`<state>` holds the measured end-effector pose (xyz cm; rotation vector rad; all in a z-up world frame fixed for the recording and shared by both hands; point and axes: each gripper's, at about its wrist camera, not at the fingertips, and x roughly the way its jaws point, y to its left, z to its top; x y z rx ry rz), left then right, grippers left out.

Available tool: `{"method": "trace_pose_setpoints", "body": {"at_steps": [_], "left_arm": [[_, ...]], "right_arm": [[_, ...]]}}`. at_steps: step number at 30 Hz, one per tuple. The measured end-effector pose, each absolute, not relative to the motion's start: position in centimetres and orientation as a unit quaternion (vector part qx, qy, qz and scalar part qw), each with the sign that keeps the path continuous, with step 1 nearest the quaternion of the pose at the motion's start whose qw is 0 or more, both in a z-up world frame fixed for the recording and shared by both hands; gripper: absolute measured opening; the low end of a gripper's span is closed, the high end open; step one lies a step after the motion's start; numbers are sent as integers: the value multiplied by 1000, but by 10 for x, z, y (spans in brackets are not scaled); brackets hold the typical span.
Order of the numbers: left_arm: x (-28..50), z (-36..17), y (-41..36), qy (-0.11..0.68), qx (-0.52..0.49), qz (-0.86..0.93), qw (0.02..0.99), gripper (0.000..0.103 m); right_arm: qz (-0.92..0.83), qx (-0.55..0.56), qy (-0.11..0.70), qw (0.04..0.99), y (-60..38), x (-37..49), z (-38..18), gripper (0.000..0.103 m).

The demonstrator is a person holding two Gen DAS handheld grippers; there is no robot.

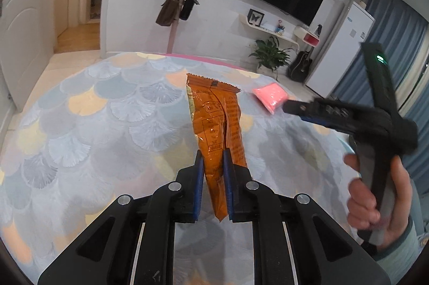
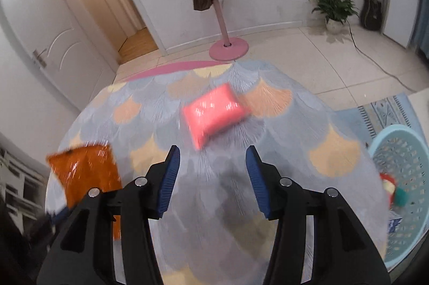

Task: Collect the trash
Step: 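Grasp the pink bag with the right tool while the left tool holds the orange bag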

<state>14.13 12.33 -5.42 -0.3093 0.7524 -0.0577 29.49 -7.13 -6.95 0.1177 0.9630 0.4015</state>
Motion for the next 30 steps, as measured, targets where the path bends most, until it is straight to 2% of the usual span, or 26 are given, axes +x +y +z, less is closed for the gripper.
{"method": "trace_pose_setpoints", "body": {"at_steps": [5, 11, 16, 18, 20, 21, 30], "left_arm": [[145, -61, 130, 359, -151, -29, 921, 12], [145, -66, 136, 355, -160, -39, 920, 12], [145, -69, 139, 356, -170, -45, 918, 12], [143, -69, 138, 354, -168, -46, 919, 12], [143, -68, 136, 354, -167, -49, 919, 12], [143, -68, 135, 354, -167, -50, 919, 12], [137, -50, 117, 334, -155, -73, 927, 12]], "right_arm": [[180, 83, 482, 854, -59, 324, -84, 49], [162, 100, 476, 859, -48, 344, -84, 63], [129, 57, 450, 882, -29, 340, -85, 63], [114, 35, 440, 890, -23, 332, -87, 56], [107, 21, 437, 893, -21, 325, -87, 39], [109, 21, 438, 892, -22, 321, -86, 36], [134, 34, 414, 900, -55, 274, -60, 35]]}}
